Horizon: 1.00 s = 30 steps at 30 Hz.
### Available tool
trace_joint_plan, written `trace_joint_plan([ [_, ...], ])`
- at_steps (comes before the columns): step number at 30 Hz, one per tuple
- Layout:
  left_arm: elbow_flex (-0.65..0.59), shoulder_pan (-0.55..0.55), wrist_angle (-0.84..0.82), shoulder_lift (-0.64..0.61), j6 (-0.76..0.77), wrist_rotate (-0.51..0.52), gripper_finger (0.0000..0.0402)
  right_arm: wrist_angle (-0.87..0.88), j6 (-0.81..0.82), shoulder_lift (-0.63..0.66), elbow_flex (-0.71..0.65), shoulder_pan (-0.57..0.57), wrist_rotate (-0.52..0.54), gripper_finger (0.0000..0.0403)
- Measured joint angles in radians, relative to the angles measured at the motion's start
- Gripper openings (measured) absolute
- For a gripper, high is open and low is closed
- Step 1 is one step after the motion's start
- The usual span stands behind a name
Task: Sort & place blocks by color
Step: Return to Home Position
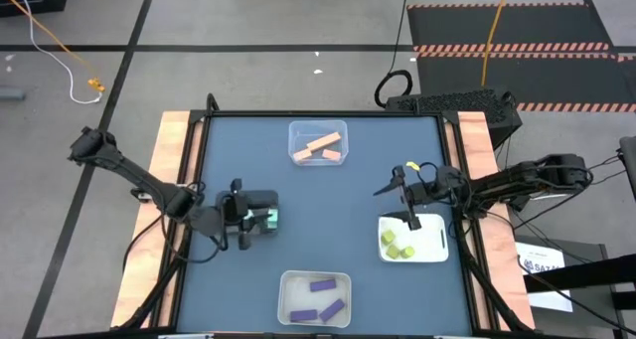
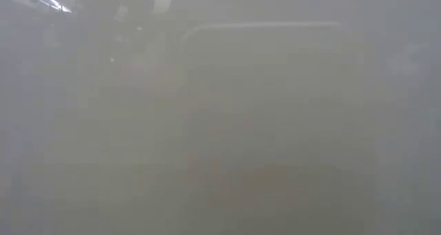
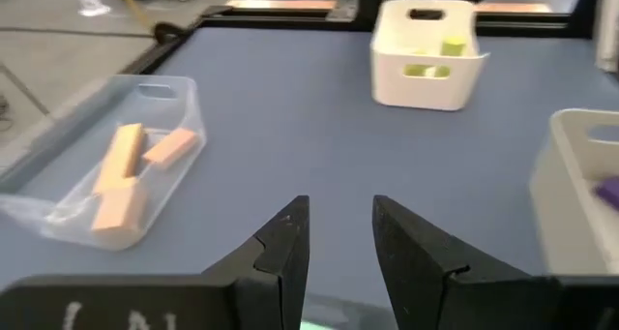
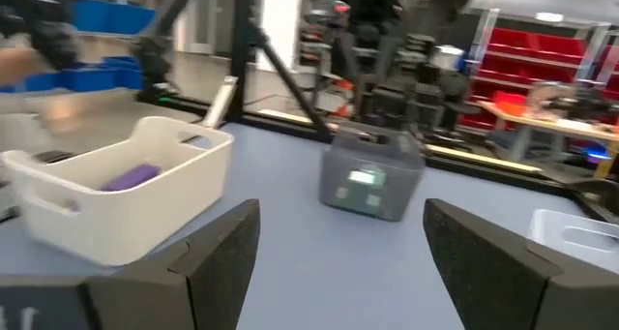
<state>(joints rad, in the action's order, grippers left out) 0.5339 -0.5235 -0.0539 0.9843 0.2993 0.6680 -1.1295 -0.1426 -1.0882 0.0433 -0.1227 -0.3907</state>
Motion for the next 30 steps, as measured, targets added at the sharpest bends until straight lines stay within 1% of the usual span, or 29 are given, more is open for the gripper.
trace_joint_plan([
  [3, -0.072, -0.023, 0.09, -0.006, -0.001, 0.033, 0.0115, 0.007, 0.0, 0.0, 0.0, -0.022, -0.055, 0.0281],
  [11, -0.284, -0.078, 0.371, -0.006, 0.027, 0.076, 0.0115, 0.121, 0.0, 0.0, 0.0, -0.048, -0.057, 0.0281],
  [14, -0.352, -0.095, 0.496, -0.006, 0.017, 0.079, 0.0115, 0.14, -0.001, 0.0, 0.0, -0.048, -0.057, 0.0281],
  [16, -0.385, -0.104, 0.549, -0.006, 0.007, 0.078, 0.0115, 0.14, -0.001, 0.0, 0.0, -0.048, -0.057, 0.0281],
  [18, -0.412, -0.116, 0.584, -0.006, -0.005, 0.078, 0.0115, 0.141, -0.002, 0.0, 0.0, -0.048, -0.057, 0.0281],
  [22, -0.439, -0.129, 0.58, -0.006, 0.014, 0.074, 0.0115, 0.141, -0.003, 0.0, 0.0, -0.048, -0.033, 0.0281],
  [30, -0.447, -0.126, 0.581, -0.006, 0.018, 0.075, 0.0115, 0.14, -0.001, 0.0, 0.0, -0.048, -0.026, 0.0281],
])
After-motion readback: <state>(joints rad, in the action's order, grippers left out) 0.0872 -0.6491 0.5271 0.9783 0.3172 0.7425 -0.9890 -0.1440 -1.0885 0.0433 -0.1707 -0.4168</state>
